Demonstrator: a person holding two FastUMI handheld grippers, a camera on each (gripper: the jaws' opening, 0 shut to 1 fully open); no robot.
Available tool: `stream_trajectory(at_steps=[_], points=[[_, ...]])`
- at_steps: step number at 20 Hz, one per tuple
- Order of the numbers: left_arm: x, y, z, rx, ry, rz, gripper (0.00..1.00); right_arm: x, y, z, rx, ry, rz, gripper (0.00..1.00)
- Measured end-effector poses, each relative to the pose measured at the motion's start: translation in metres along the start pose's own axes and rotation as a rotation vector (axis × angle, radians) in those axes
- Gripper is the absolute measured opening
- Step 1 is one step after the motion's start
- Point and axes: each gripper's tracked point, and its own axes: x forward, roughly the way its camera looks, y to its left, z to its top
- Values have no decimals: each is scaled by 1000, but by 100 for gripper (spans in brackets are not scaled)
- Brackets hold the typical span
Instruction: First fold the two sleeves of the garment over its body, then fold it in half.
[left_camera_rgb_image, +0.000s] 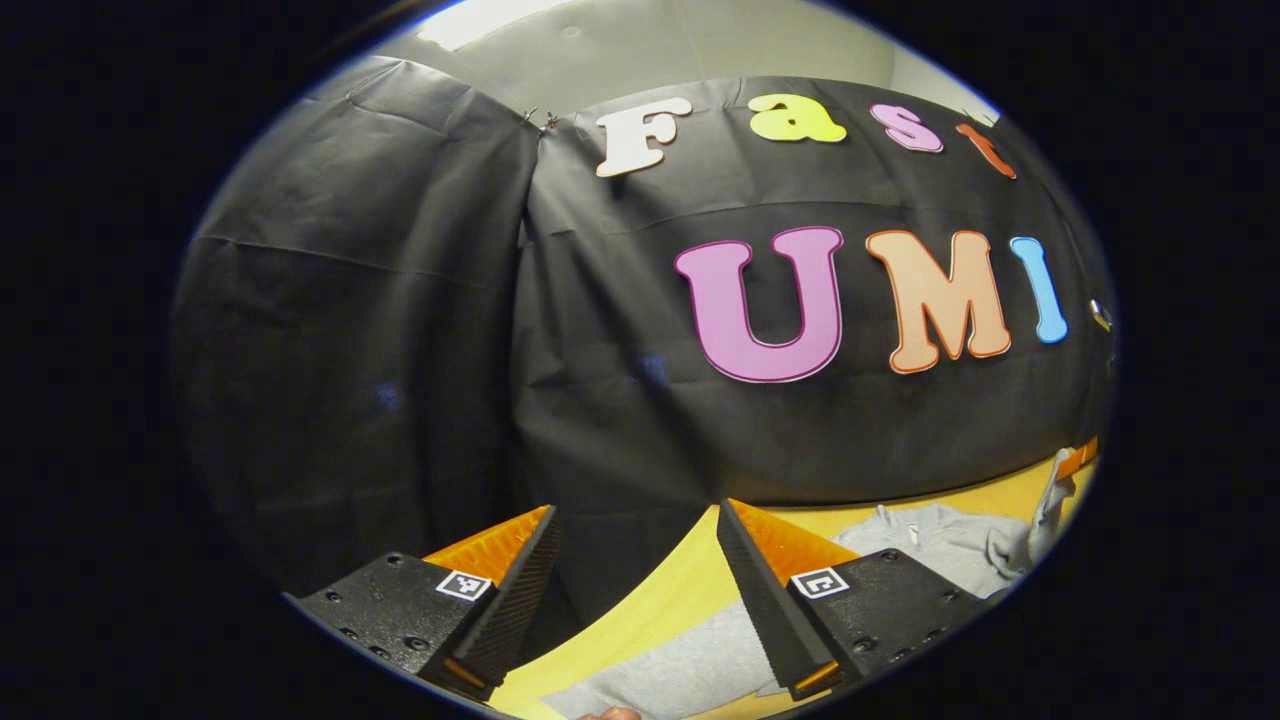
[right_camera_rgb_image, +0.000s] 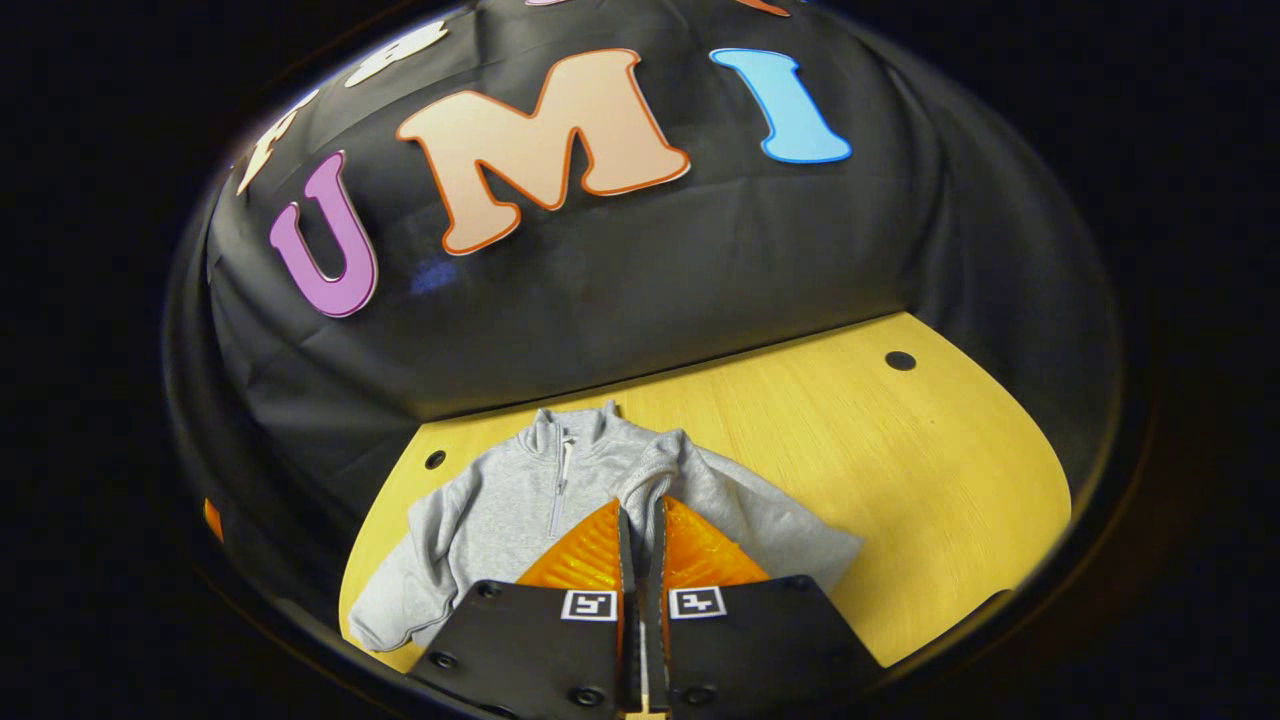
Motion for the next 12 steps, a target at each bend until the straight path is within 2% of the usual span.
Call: stream_trajectory(at_steps=[12], points=[[15,62,-34,15,54,56,93,61,119,1,-59,-3,95,4]])
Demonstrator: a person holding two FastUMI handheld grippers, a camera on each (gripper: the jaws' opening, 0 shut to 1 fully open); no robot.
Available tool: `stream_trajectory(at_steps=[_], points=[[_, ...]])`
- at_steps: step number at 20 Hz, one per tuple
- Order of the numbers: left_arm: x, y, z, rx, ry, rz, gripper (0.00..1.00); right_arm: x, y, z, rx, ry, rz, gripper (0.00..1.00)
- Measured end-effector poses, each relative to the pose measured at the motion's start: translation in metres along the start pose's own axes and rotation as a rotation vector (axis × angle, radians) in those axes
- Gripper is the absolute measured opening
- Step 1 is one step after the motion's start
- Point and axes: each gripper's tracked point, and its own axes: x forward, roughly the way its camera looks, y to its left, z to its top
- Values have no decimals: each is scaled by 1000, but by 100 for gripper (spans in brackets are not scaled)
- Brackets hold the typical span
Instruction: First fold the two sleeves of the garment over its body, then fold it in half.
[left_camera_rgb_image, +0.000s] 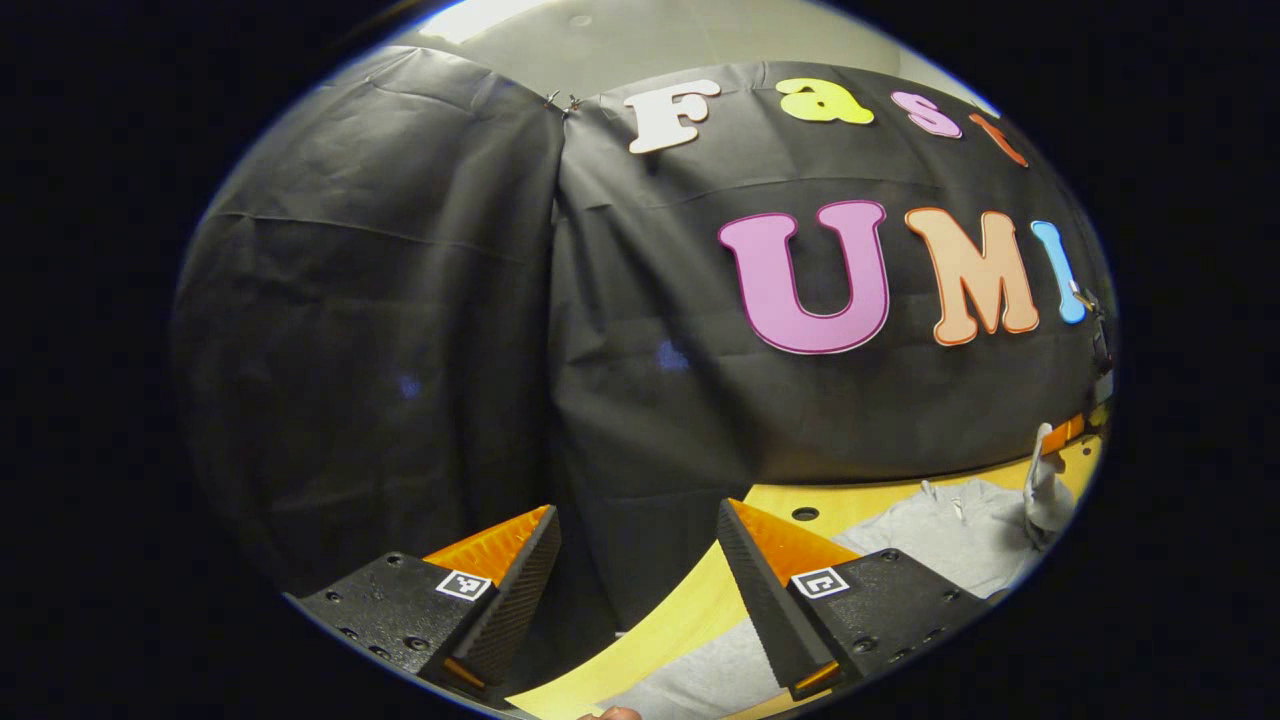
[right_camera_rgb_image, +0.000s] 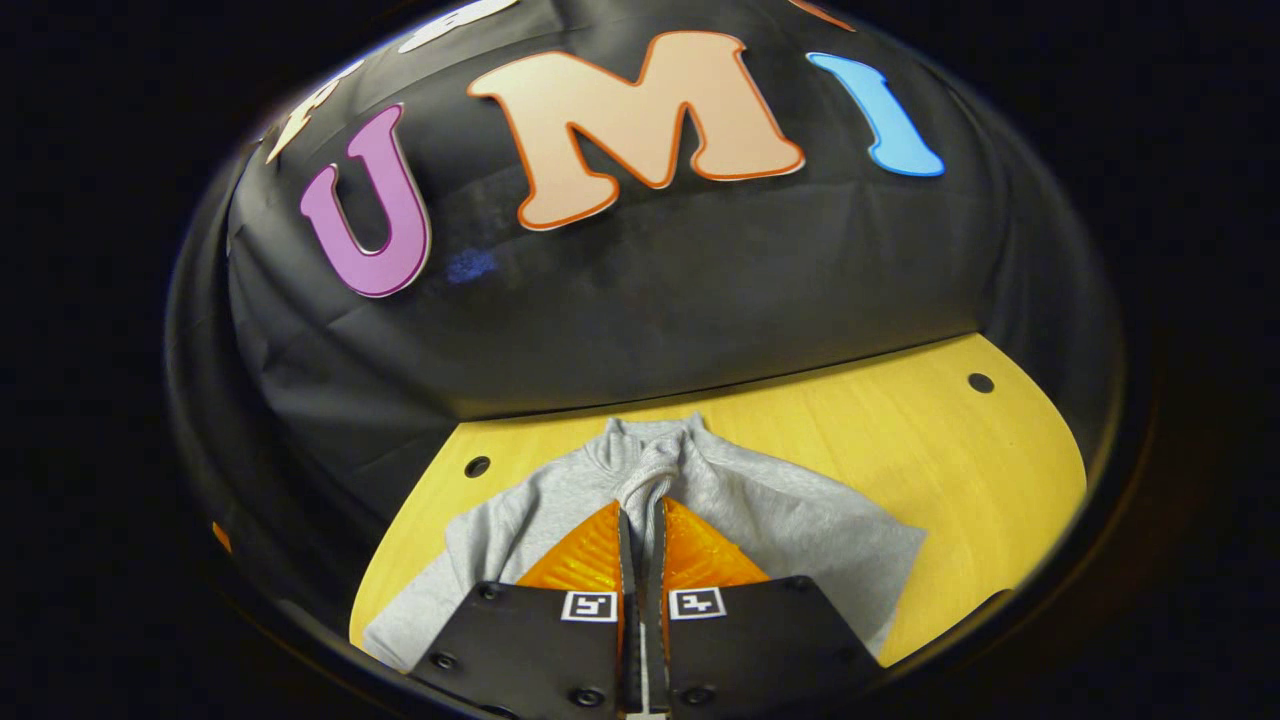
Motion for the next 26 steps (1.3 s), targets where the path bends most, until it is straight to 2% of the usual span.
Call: stream_trajectory(at_steps=[6,12,17,20,23,24,25,26], points=[[9,31,-17,-3,31,44,94,39,66,-14,-49,42,61,5],[5,56,-32,-9,61,87,93,61,117,-75,-123,180,120,5],[5,59,-40,-11,83,91,93,77,132,-119,-178,273,147,5],[7,61,-55,-7,107,77,93,79,133,-130,-197,292,135,2],[2,62,-75,-11,141,67,94,74,137,-131,-185,288,155,16],[2,61,-80,-13,148,64,93,71,139,-127,-175,274,164,25],[3,59,-86,-12,155,62,95,68,141,-125,-165,265,174,42],[4,57,-96,-8,169,63,93,66,141,-125,-161,265,182,51]])
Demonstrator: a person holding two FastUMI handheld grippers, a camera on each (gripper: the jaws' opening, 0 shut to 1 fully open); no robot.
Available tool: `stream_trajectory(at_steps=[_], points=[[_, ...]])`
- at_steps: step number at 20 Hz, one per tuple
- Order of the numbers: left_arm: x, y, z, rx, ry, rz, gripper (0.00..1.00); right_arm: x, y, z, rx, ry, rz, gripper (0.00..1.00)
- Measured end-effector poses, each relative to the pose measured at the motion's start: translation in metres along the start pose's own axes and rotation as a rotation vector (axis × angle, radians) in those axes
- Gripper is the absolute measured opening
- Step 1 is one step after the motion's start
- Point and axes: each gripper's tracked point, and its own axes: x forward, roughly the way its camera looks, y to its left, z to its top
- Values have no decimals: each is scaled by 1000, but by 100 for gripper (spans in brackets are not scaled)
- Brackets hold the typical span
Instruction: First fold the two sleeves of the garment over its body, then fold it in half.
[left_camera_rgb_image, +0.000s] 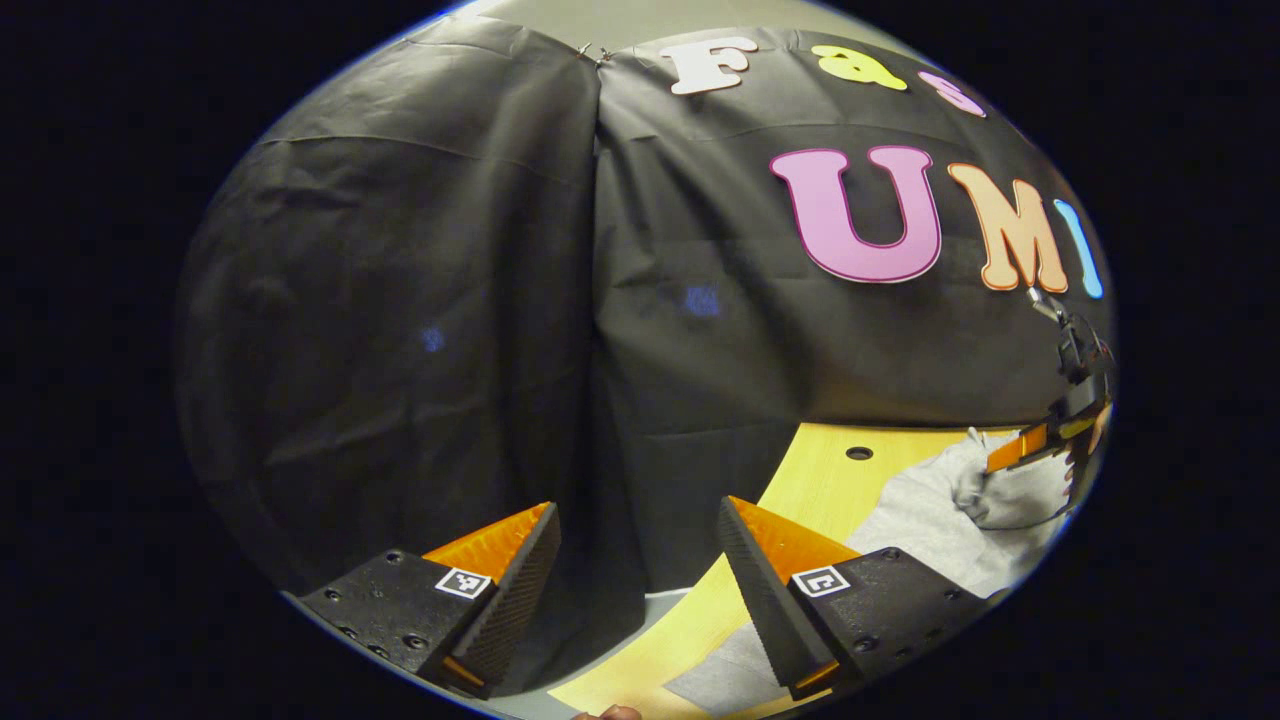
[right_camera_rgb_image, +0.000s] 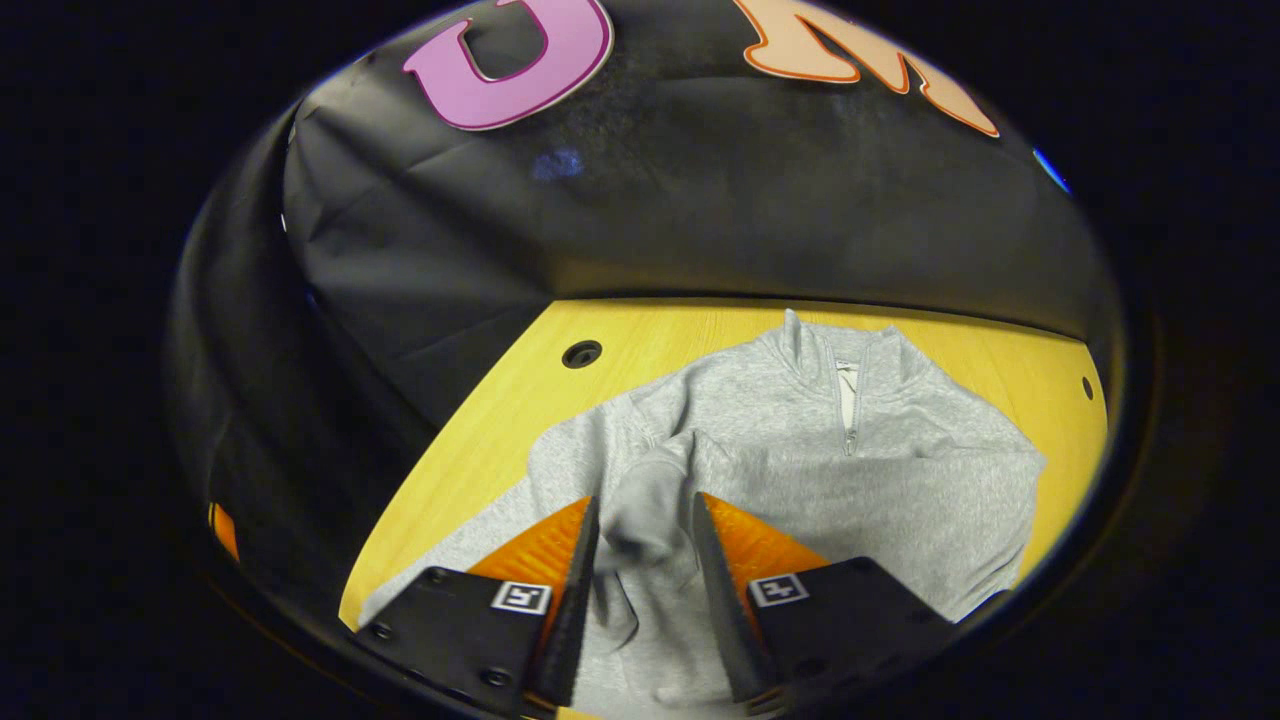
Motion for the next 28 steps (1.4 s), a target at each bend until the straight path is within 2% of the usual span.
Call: stream_trajectory(at_steps=[3,7,8,10,11,12,15,16,17,19,20,23,24,28], points=[[3,-9,-25,23,57,-14,93,-22,-11,-3,-14,-15,-3,100],[-2,-22,-58,39,136,-47,93,-50,-32,-9,-67,-48,-29,99],[-4,-25,-70,42,162,-56,95,-57,-37,-10,-76,-51,-31,99],[-6,-29,-91,49,215,-72,92,-70,-44,-12,-85,-66,-33,99],[-7,-33,-102,50,243,-86,95,-77,-47,-14,-89,-73,-34,95],[-9,-35,-114,51,277,-95,92,-82,-51,-15,-95,-76,-35,99],[-16,-43,-145,24,368,-121,92,-98,-60,-16,-92,-90,-32,96],[-20,-47,-154,4,398,-126,92,-101,-64,-15,-83,-97,-34,99],[-23,-49,-161,-17,422,-127,93,-106,-68,-14,-73,-101,-36,96],[-28,-54,-175,-44,465,-134,93,-113,-77,-14,-55,-106,-42,96],[-31,-55,-182,-50,488,-138,93,-116,-83,-14,-47,-106,-49,99],[-36,-60,-195,-55,532,-147,93,-121,-92,-14,-34,-105,-55,99],[-38,-62,-200,-47,550,-148,93,-124,-94,-16,-29,-108,-52,96],[-38,-63,-200,-84,550,-145,95,-134,-101,-12,-37,-123,-59,99]])
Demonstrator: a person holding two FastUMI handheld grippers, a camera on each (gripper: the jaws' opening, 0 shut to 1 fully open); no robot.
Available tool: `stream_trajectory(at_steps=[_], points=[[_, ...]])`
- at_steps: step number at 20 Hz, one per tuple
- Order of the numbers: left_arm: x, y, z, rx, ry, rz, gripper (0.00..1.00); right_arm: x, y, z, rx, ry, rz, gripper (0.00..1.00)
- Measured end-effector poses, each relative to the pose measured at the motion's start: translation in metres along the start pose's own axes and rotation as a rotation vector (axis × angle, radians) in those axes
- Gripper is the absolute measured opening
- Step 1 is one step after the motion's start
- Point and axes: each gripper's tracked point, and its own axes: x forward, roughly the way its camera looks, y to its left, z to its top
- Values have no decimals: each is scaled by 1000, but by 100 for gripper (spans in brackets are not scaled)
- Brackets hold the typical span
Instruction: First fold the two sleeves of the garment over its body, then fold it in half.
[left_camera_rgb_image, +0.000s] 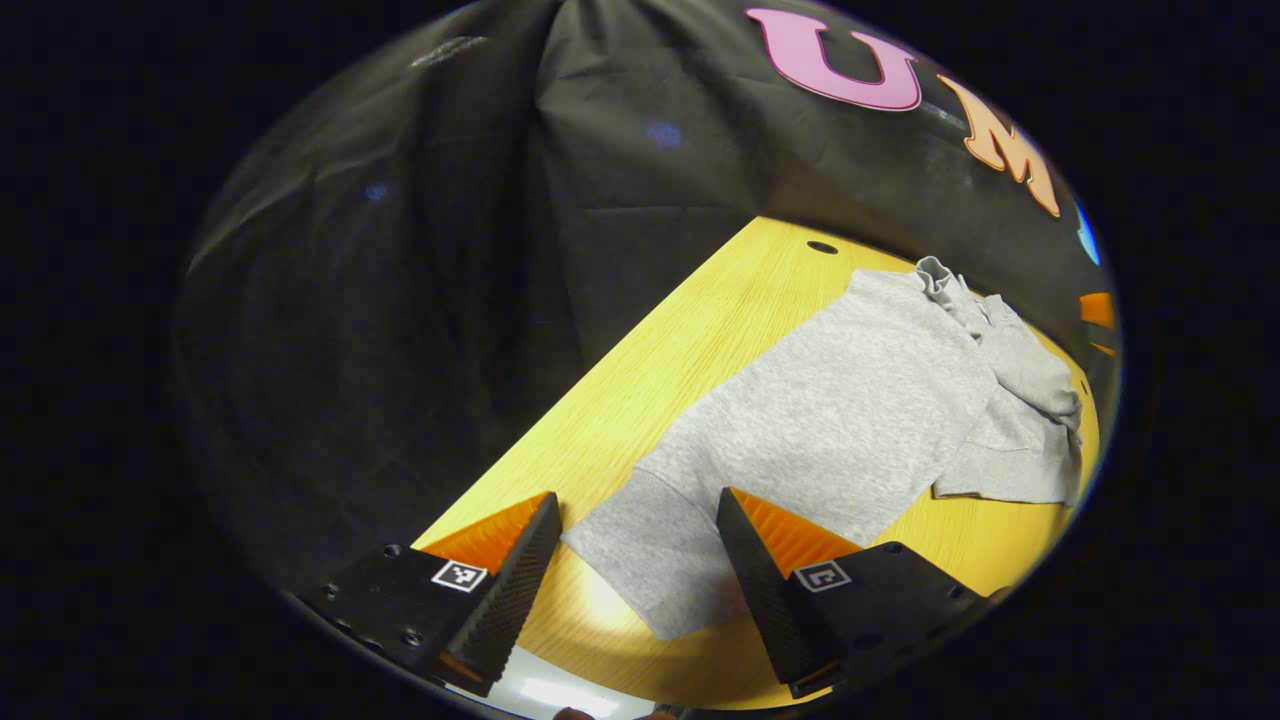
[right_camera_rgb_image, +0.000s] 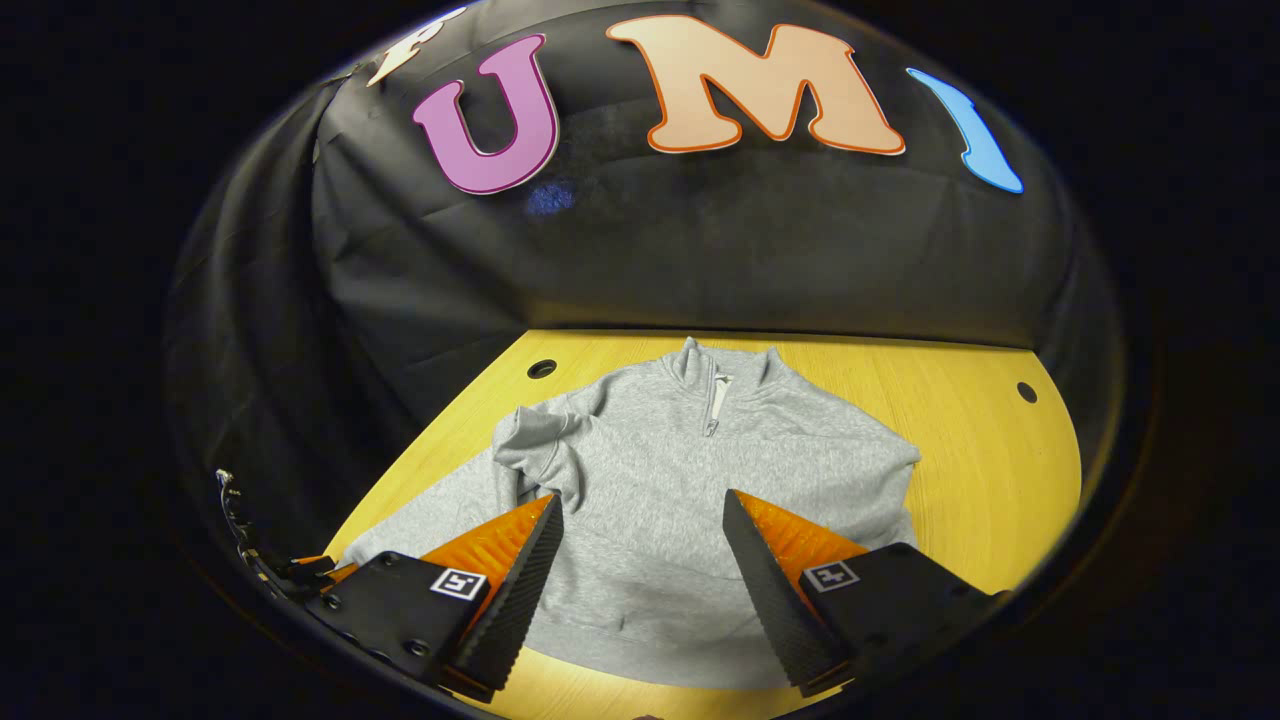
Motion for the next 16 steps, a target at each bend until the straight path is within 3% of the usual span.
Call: stream_trajectory(at_steps=[4,8,12,16], points=[[-1,-2,1,-2,15,-18,86,-4,-3,-3,6,-1,-5,96],[4,-22,1,36,38,-73,29,-11,-4,-9,2,6,2,96],[3,-24,3,14,27,-77,11,-19,-8,-16,-30,15,3,96],[3,-24,4,-12,26,-67,0,-27,-14,-12,-25,1,-12,99]])
